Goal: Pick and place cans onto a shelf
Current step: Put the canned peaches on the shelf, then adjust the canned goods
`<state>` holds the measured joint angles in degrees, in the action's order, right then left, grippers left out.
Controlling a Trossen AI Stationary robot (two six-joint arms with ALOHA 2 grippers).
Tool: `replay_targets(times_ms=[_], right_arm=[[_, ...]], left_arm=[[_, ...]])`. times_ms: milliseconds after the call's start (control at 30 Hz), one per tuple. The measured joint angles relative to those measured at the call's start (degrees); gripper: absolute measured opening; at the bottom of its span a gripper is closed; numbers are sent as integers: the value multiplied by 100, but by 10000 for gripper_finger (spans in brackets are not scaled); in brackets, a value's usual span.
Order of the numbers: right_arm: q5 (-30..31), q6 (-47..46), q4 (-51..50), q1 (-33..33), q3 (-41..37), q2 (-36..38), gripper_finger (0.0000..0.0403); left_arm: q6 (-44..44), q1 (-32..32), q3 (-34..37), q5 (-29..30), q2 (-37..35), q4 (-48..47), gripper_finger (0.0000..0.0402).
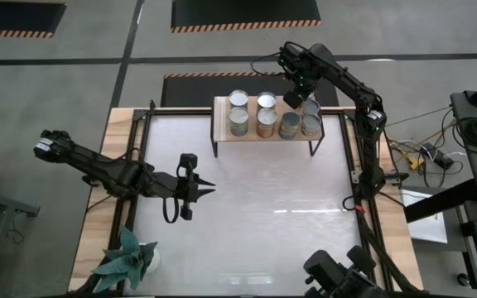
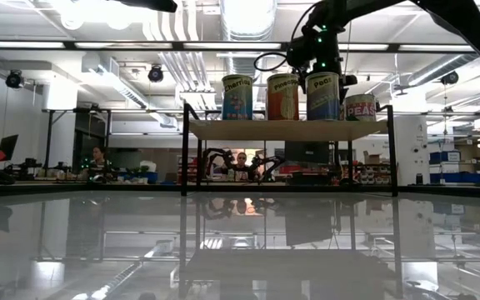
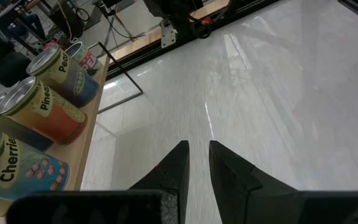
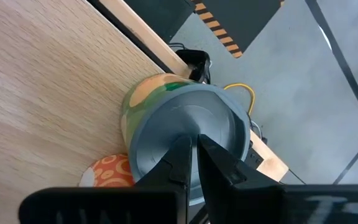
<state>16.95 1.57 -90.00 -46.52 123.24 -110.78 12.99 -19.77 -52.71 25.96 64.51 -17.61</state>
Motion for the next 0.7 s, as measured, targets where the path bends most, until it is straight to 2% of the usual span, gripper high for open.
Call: replay_targets(times_ms=[700], right_arm=[[87,147,-5,1,147,68,18]], left_arm=[[0,0,0,0,2,2,44]])
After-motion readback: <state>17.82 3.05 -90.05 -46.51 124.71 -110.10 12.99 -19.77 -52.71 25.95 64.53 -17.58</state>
